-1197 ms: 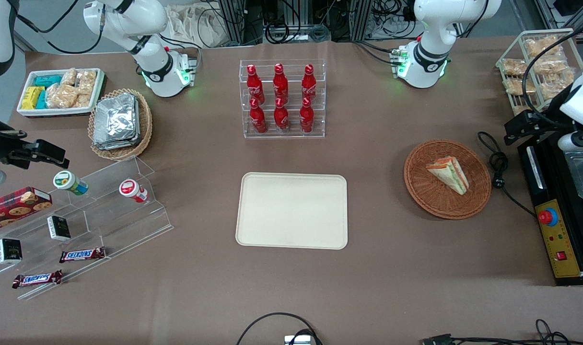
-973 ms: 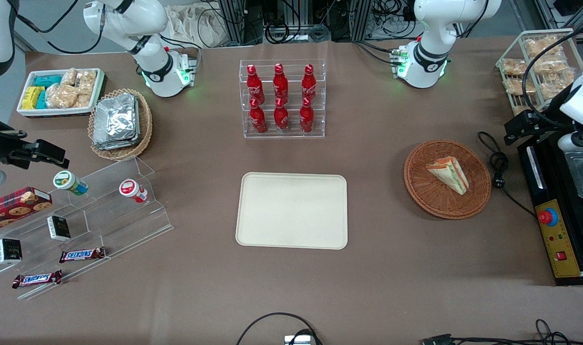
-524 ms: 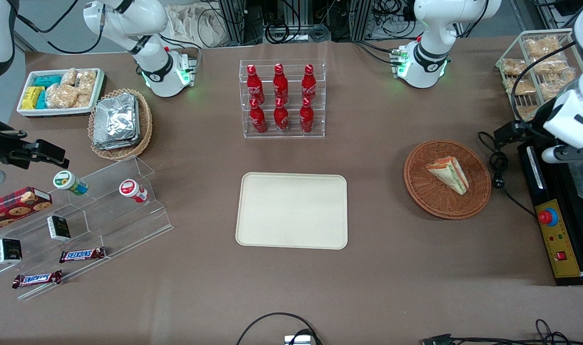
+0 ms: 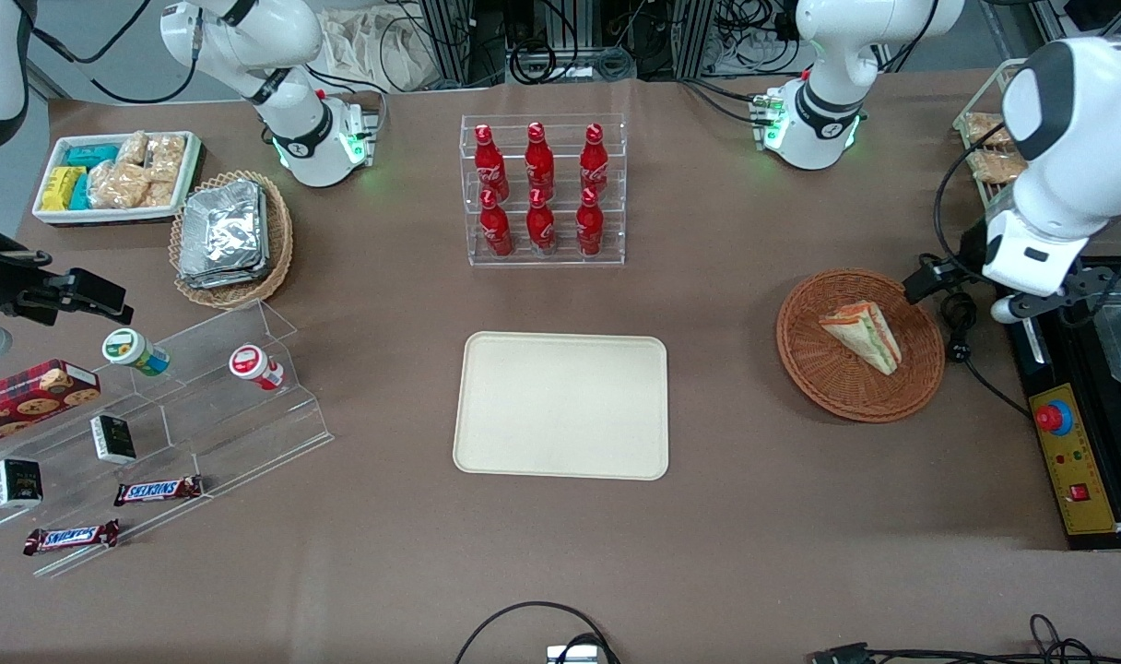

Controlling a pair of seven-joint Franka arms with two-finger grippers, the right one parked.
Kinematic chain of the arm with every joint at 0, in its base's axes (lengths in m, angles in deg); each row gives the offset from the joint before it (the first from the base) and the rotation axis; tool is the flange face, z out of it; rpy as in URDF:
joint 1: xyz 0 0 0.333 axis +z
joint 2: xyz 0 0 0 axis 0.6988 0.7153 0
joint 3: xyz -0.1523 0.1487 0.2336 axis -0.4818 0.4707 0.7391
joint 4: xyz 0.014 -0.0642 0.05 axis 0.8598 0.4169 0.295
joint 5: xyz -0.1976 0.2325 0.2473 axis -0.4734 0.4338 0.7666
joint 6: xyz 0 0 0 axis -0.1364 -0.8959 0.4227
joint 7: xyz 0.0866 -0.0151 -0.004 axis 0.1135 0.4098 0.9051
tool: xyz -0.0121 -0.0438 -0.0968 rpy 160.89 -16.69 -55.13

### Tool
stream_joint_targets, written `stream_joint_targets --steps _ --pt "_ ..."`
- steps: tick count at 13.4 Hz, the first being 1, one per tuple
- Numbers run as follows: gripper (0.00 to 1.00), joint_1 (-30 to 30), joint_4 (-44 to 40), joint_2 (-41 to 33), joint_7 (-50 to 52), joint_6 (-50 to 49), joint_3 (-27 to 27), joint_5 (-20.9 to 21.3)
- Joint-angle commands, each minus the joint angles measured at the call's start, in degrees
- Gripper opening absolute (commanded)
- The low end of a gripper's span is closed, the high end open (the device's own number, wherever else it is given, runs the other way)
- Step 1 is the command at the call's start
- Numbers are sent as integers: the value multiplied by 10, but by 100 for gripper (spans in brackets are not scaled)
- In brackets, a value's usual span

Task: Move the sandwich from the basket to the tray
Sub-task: 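Move the left gripper toward the sandwich in the wicker basket, then lower the open left gripper around the wrapped sandwich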

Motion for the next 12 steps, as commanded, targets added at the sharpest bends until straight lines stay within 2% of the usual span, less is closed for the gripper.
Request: stream_joint_targets --steps 1,7,12 --pt "100 0 77 -36 48 62 1 12" --pt "100 3 222 -39 94 246 1 19" --pt "100 11 251 -3 121 330 1 19"
